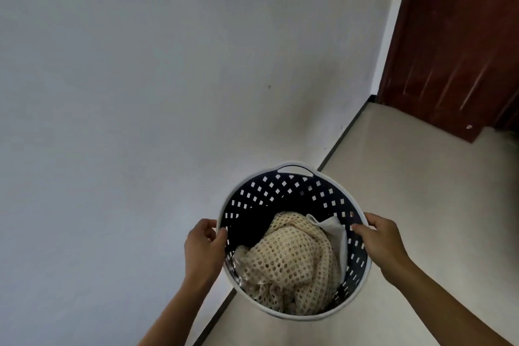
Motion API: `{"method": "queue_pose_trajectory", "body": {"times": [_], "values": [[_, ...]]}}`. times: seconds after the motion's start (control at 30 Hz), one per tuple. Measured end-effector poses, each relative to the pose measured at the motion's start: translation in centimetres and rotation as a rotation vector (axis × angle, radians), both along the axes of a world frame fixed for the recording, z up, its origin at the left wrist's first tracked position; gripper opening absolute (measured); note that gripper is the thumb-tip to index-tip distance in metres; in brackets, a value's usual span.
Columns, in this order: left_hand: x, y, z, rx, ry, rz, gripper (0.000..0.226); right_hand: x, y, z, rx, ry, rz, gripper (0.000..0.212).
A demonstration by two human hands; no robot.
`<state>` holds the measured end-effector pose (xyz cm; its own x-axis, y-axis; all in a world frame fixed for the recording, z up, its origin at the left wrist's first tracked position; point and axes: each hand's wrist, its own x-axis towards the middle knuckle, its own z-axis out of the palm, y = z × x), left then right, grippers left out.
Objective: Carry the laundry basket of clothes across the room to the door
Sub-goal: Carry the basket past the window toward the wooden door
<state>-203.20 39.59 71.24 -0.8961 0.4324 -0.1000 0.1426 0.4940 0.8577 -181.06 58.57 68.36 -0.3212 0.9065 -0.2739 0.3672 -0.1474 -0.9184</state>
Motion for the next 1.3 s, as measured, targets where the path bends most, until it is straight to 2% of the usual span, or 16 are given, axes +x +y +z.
{"method": "queue_pose_trajectory", "body": {"times": [0.33,0.5,0.77,1.03,1.3], "values": [[-7.0,24.3,-2.8,-0.001,-0.053,-0.274,0.008,-2.6,17.8,-1.9,-0.046,-0.019,-0.266,0.024],[-10.2,37.3,-2.2,-0.001,-0.051,-0.403,0.009,-4.3,26.8,-0.6,-0.048,-0.030,-0.399,0.024],[-10.6,56.9,-1.3,0.012,-0.017,-0.615,0.010,-3.9,40.4,1.2,-0.017,-0.027,-0.618,0.034],[-8.8,75.5,-3.3,-0.041,-0.020,-0.648,0.008,-2.2,59.0,-1.6,-0.090,-0.055,-0.643,0.028],[-9.2,92.3,-0.8,0.000,-0.043,-0.580,0.011,-2.4,77.9,0.9,-0.018,-0.052,-0.557,0.021]]}}
